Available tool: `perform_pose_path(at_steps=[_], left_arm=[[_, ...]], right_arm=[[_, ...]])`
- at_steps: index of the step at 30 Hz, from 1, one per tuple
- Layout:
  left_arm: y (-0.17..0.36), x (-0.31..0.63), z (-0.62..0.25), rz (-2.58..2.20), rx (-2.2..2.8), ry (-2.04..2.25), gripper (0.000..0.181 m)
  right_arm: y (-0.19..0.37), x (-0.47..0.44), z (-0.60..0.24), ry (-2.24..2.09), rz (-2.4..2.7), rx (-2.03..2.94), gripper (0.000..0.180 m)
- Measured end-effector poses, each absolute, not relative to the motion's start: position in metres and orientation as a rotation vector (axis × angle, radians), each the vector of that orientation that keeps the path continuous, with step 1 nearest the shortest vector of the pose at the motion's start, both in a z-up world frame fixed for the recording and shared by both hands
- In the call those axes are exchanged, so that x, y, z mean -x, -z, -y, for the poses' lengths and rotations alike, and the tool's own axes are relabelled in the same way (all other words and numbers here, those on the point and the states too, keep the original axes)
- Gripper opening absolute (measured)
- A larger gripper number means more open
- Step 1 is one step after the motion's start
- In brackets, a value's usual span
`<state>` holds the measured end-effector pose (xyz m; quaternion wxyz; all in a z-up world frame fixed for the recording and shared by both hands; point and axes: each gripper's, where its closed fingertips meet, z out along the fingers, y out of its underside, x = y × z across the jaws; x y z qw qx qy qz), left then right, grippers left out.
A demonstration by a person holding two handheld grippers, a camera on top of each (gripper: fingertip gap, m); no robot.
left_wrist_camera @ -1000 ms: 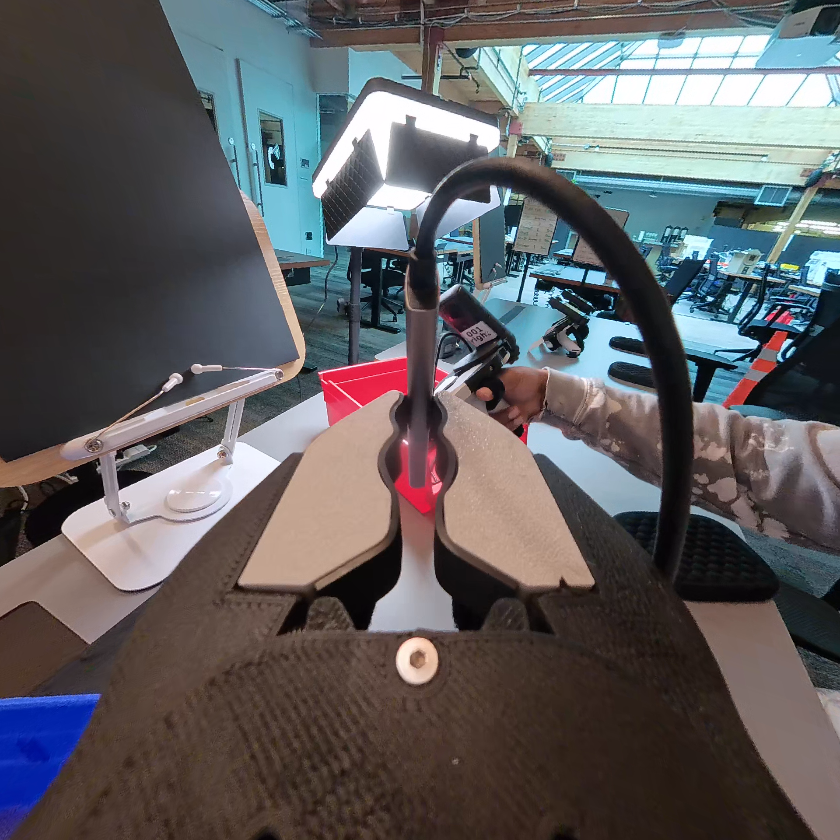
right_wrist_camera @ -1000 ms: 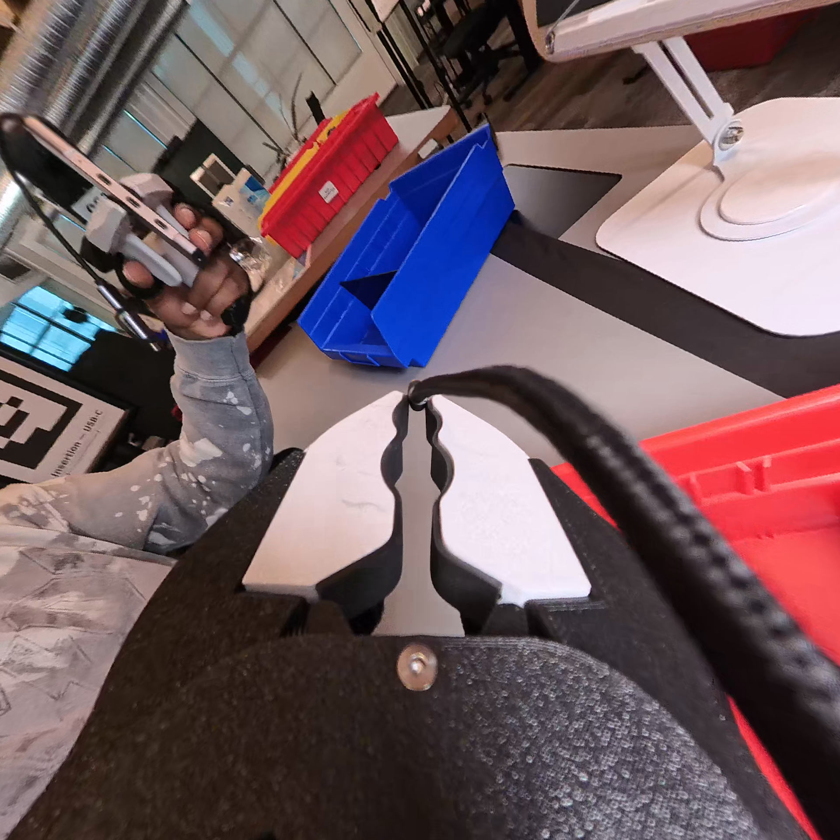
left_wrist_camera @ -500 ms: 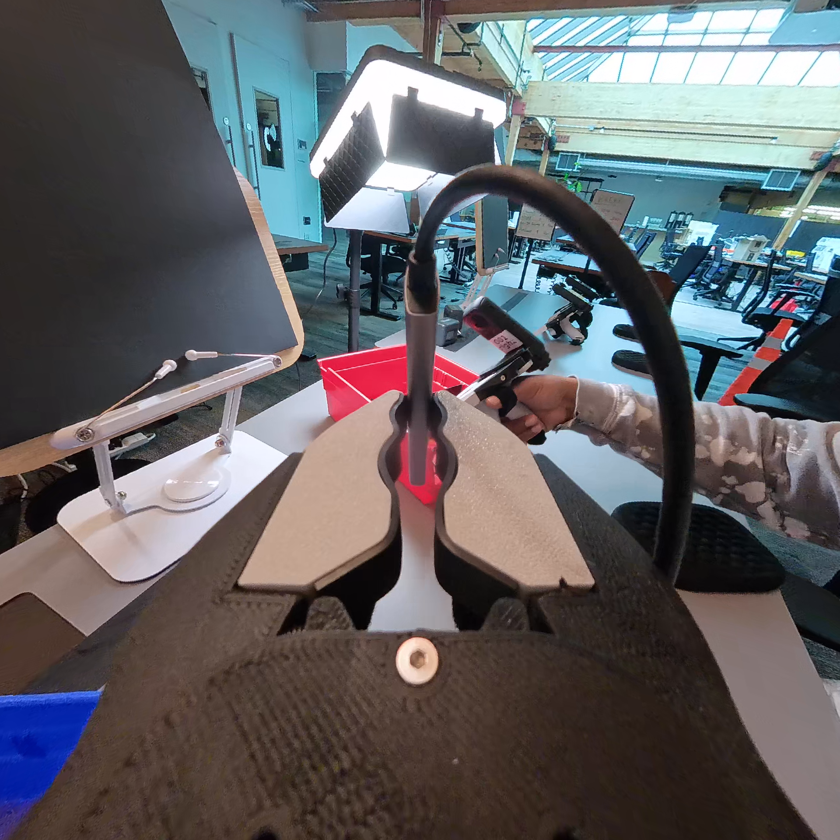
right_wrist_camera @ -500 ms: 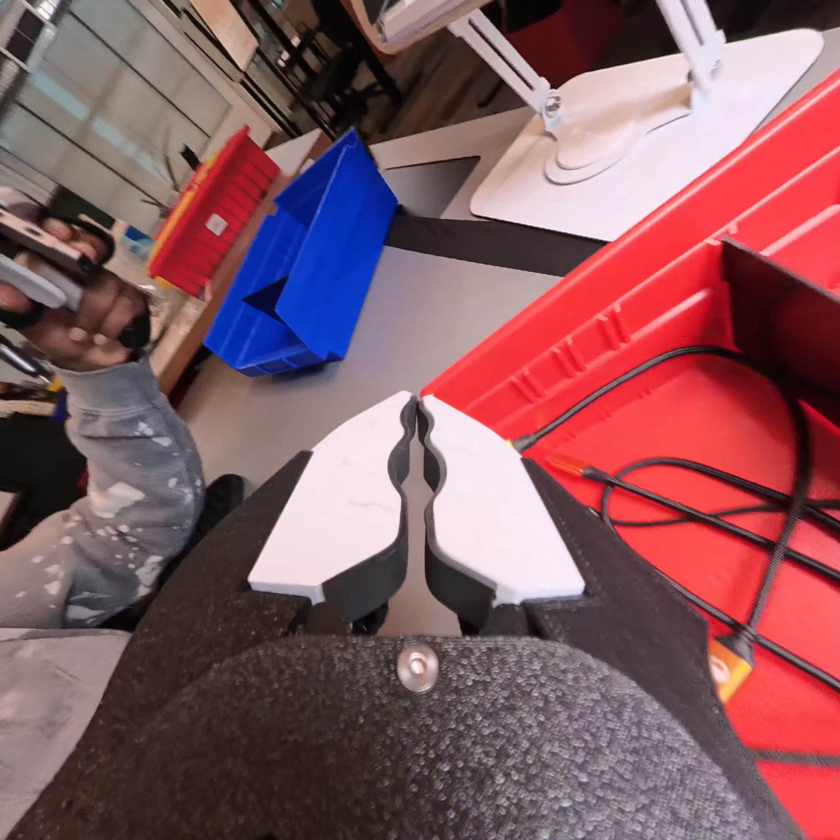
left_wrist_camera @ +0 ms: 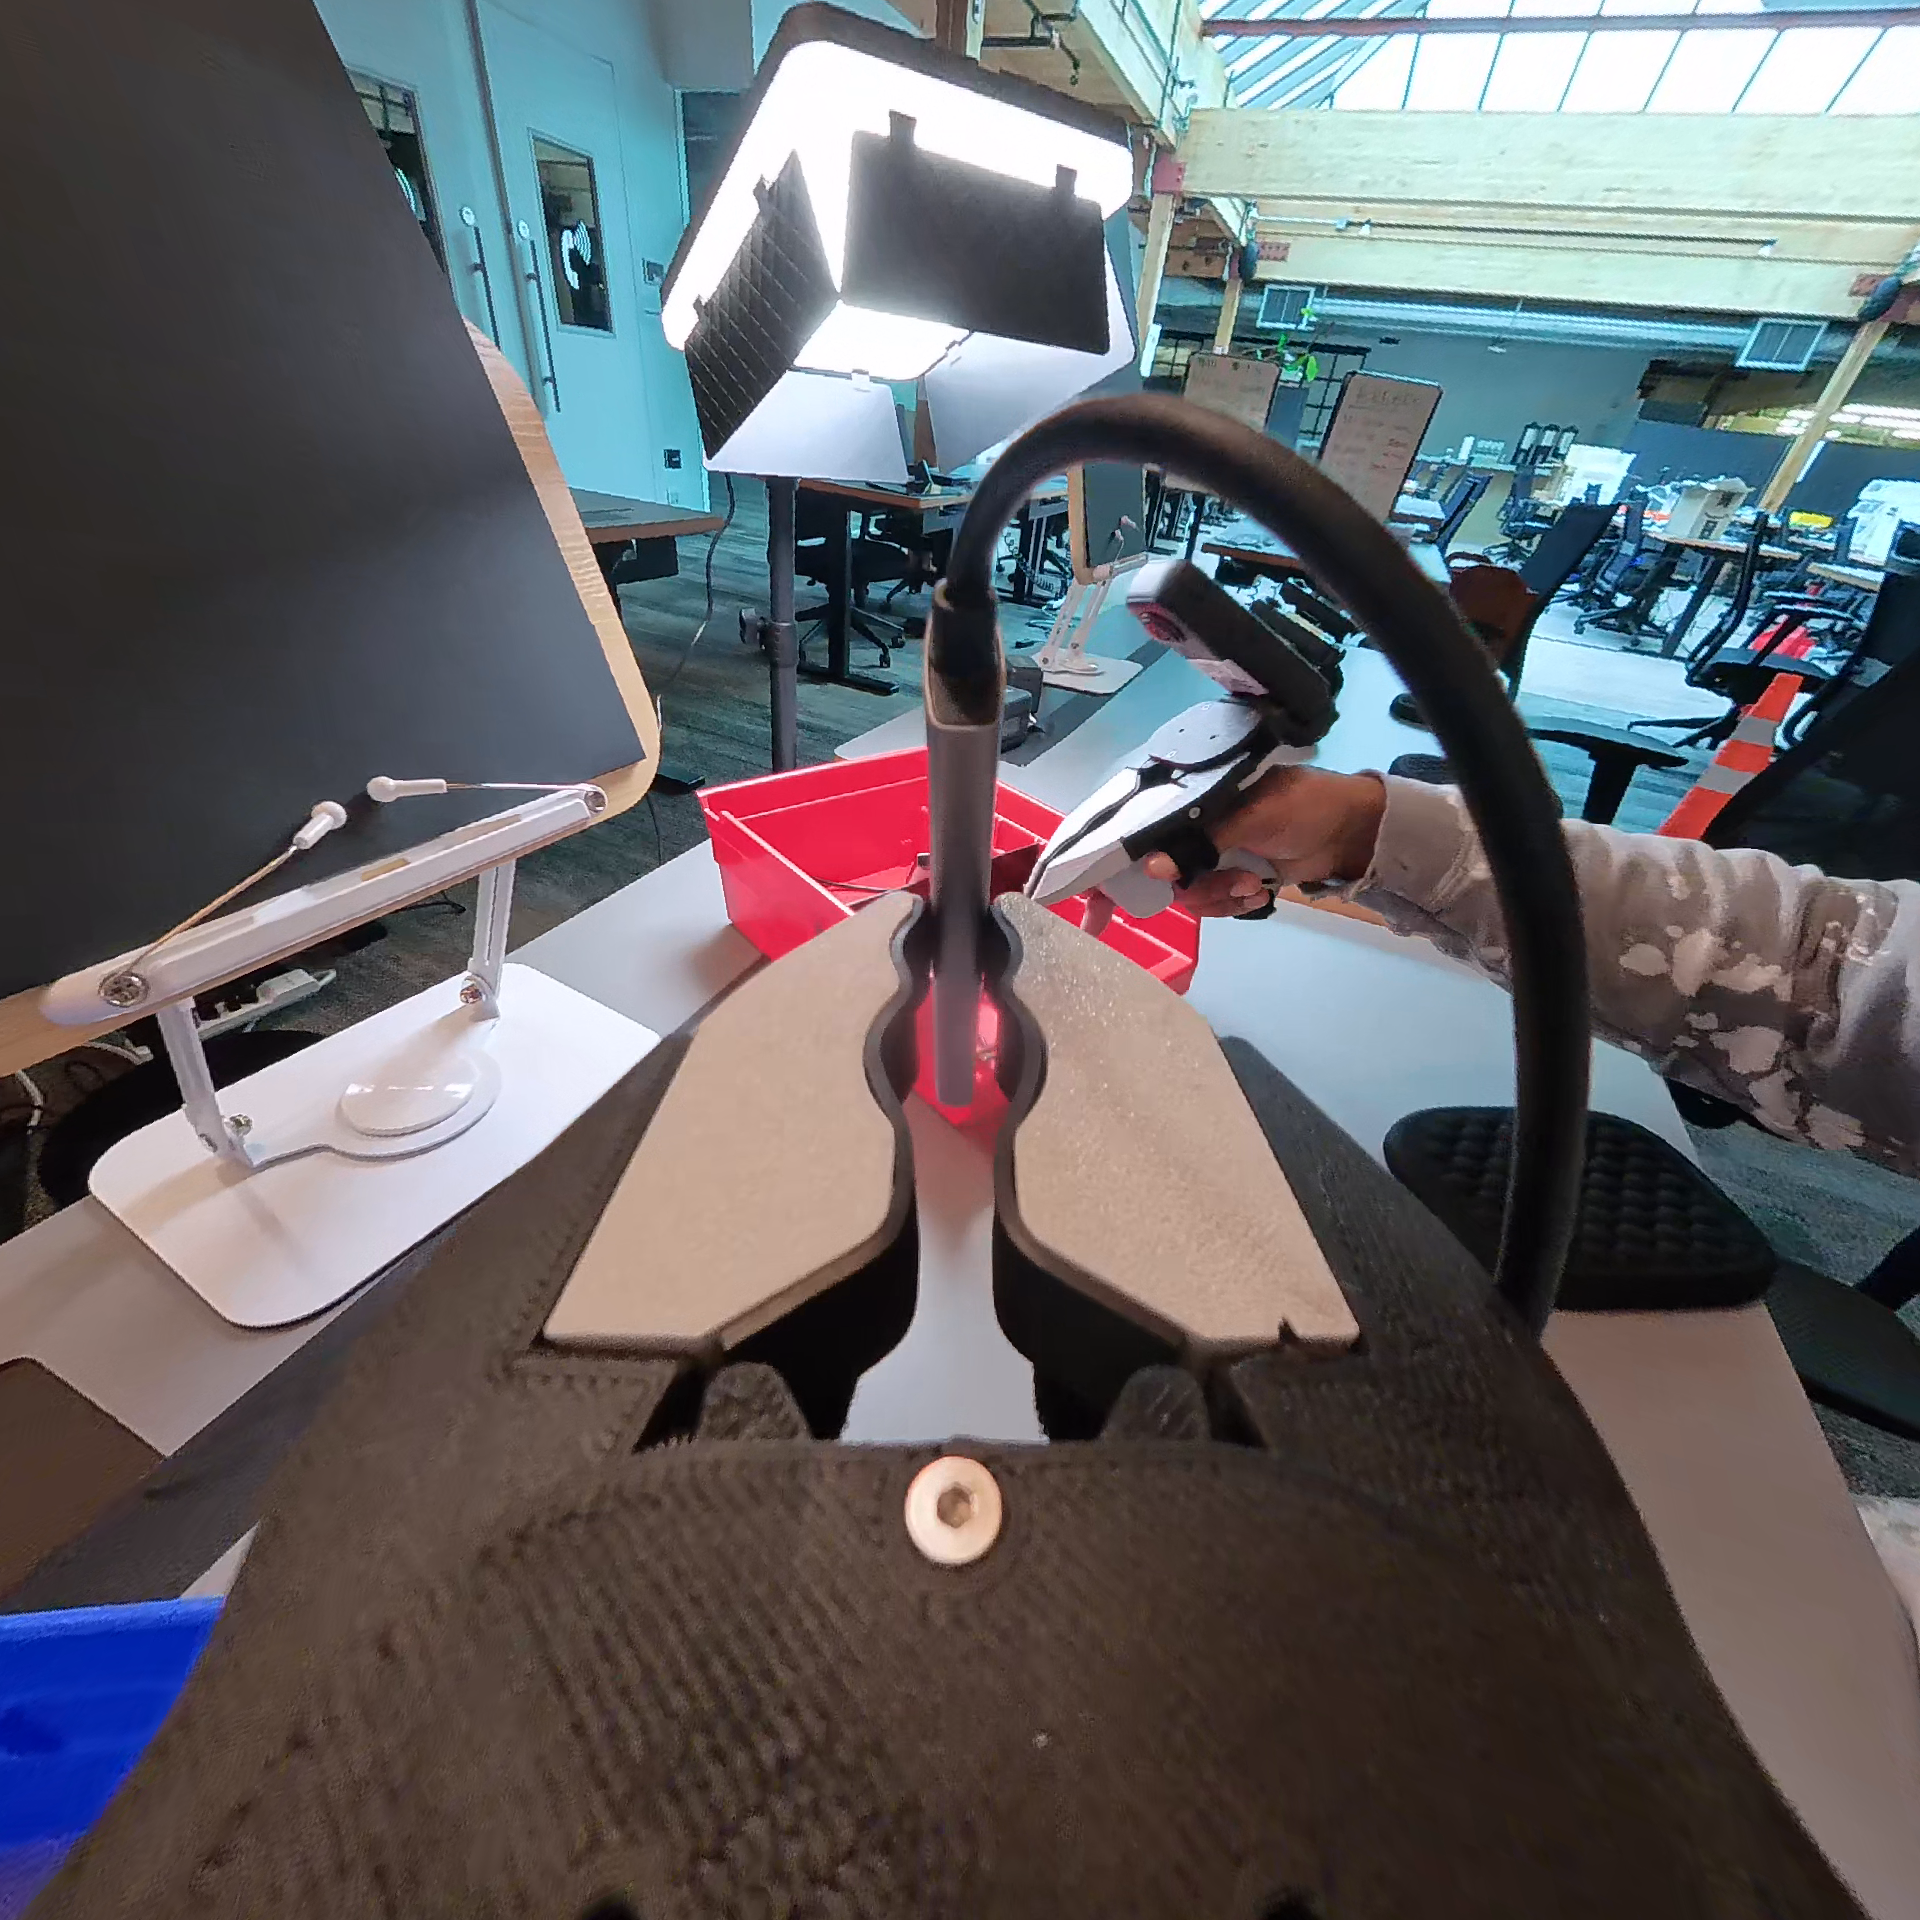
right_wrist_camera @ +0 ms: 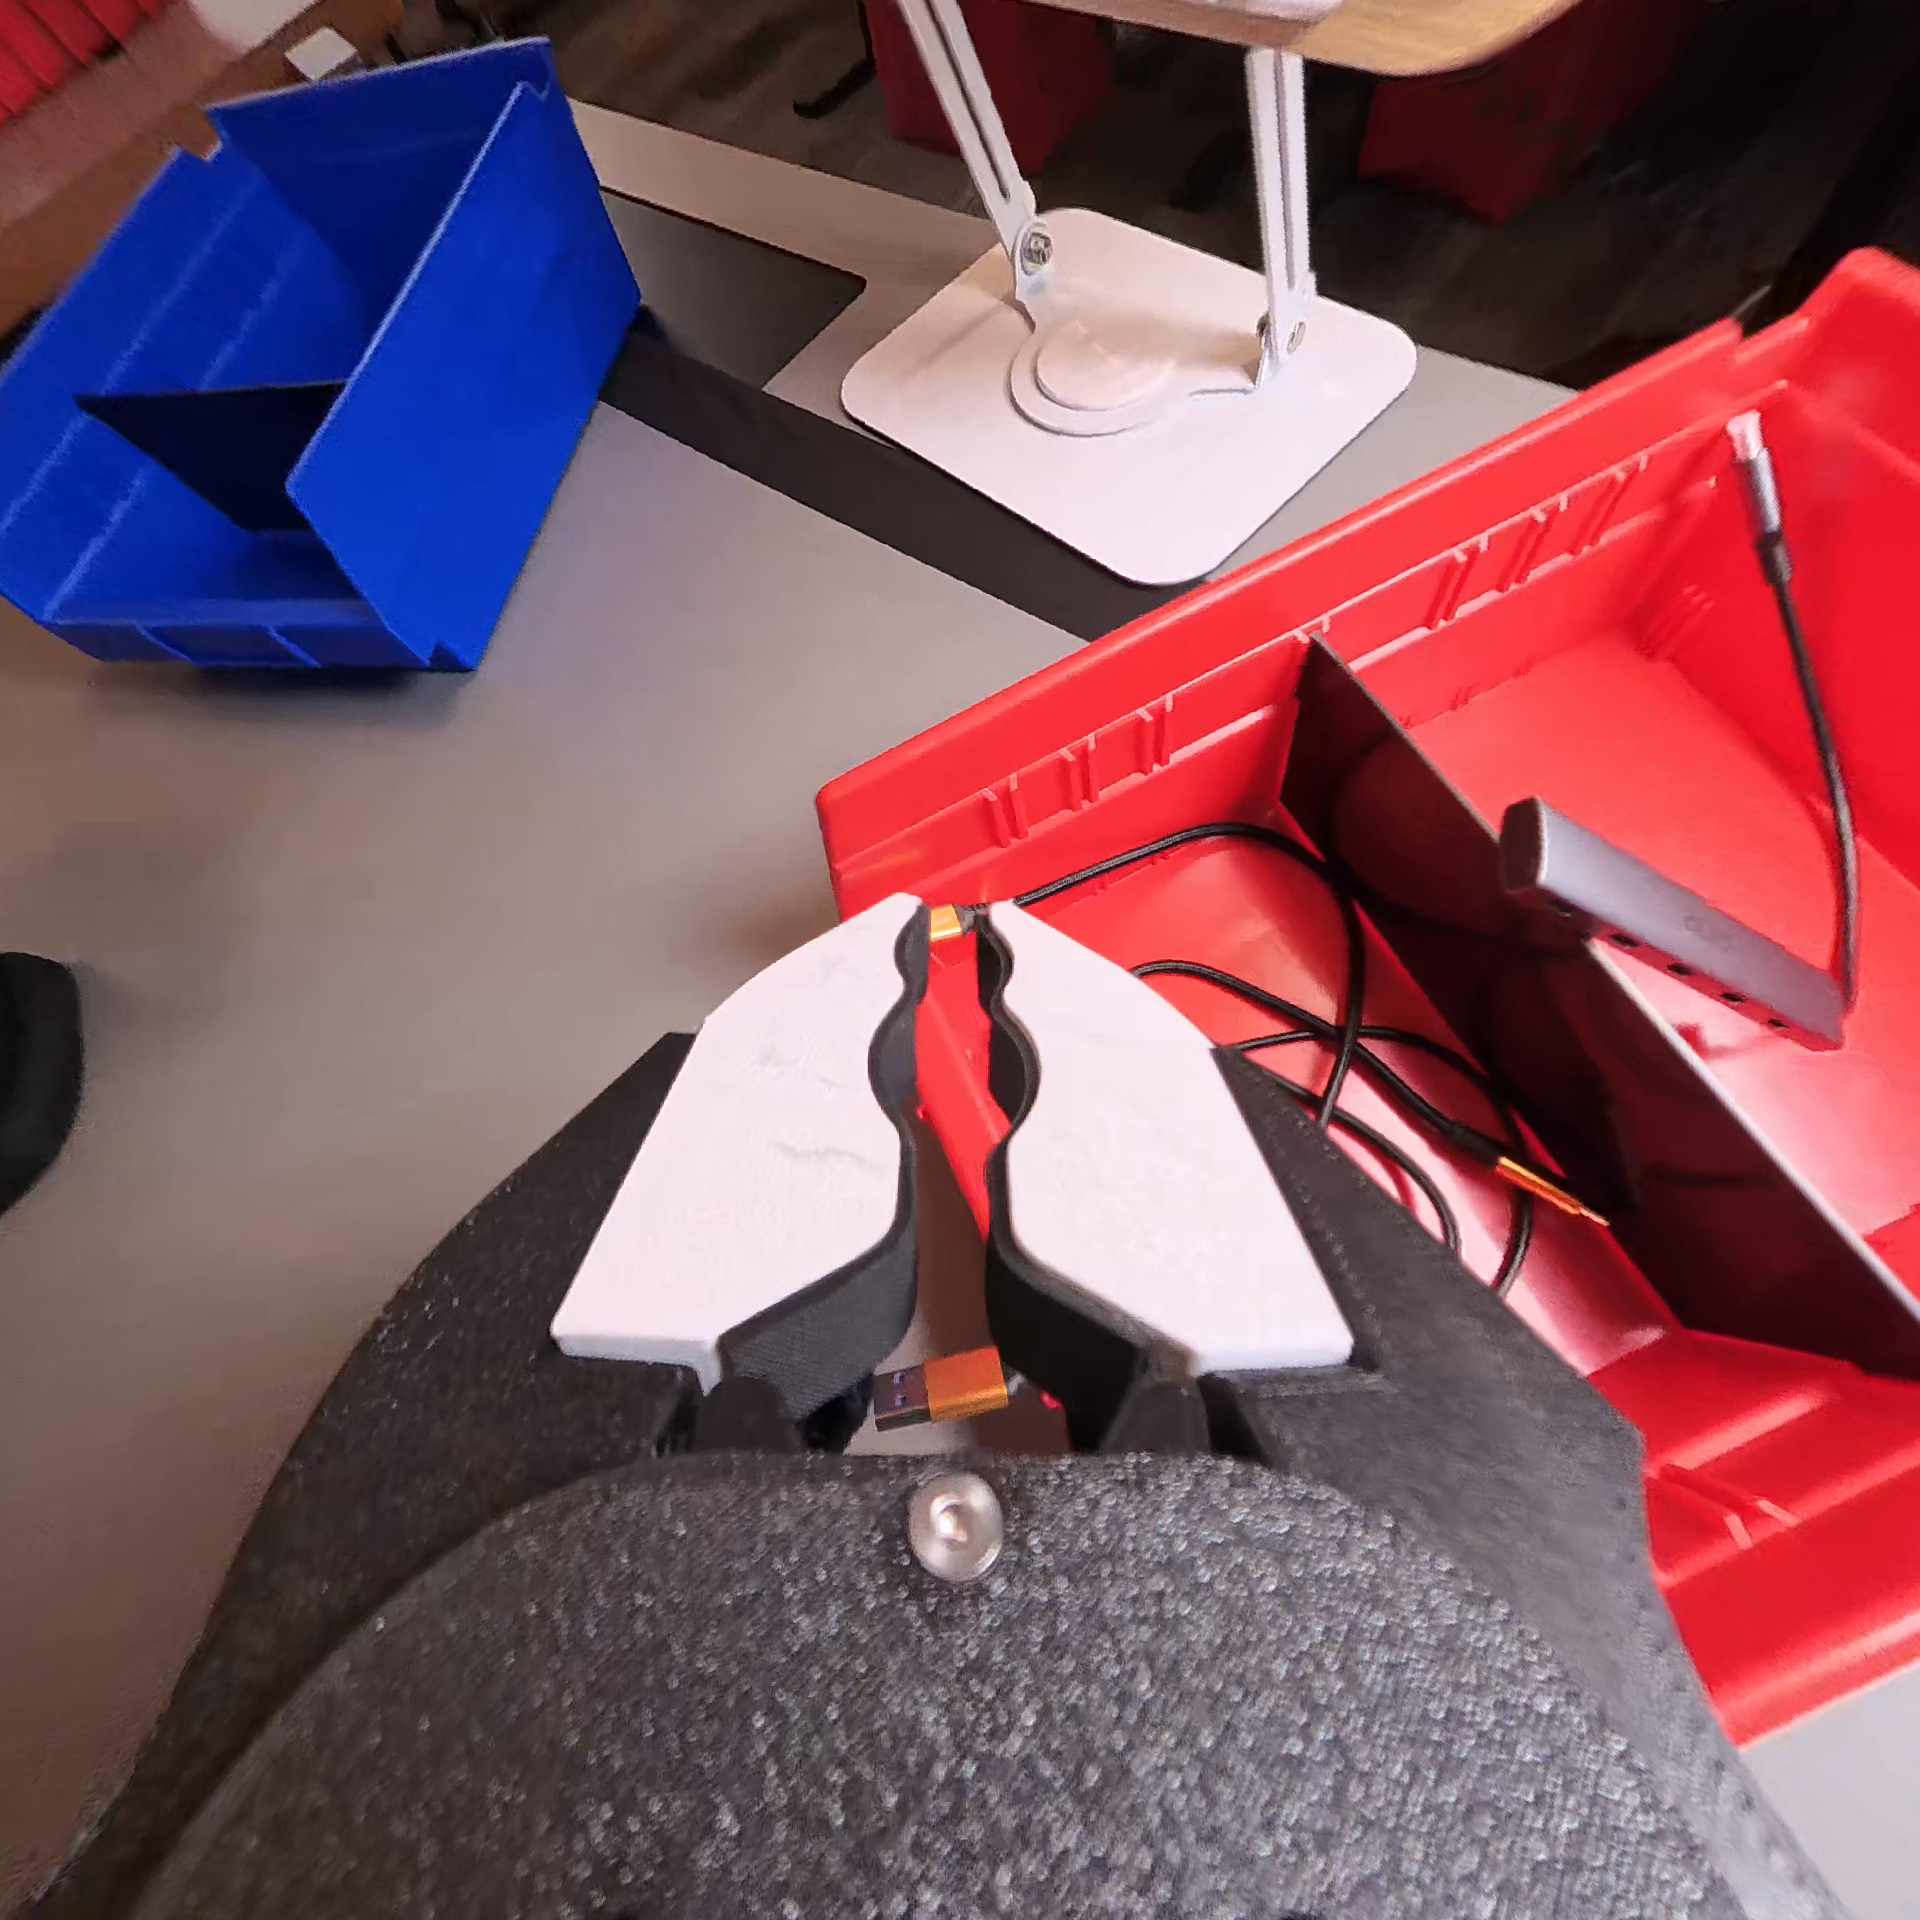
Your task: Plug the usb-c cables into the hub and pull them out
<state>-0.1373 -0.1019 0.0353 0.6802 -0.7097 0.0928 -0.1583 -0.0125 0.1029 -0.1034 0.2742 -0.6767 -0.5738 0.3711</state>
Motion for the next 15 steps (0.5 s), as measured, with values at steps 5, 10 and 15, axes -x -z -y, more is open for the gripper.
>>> perform_pose_path(at_steps=[5,10,15], left_arm=[[-0.027,0.13,0.099,-0.244,1.638,0.373,0.01],[0.0,0.103,0.089,-0.366,1.761,0.404,0.009],[0.039,0.065,0.079,-0.558,1.908,0.382,0.01]], right_arm=[[0.086,0.017,-0.068,-0.965,1.589,1.531,0.016],[0.043,0.024,0.002,-1.078,1.61,1.154,0.018],[0.021,0.029,0.062,-1.037,1.845,0.899,0.02]])
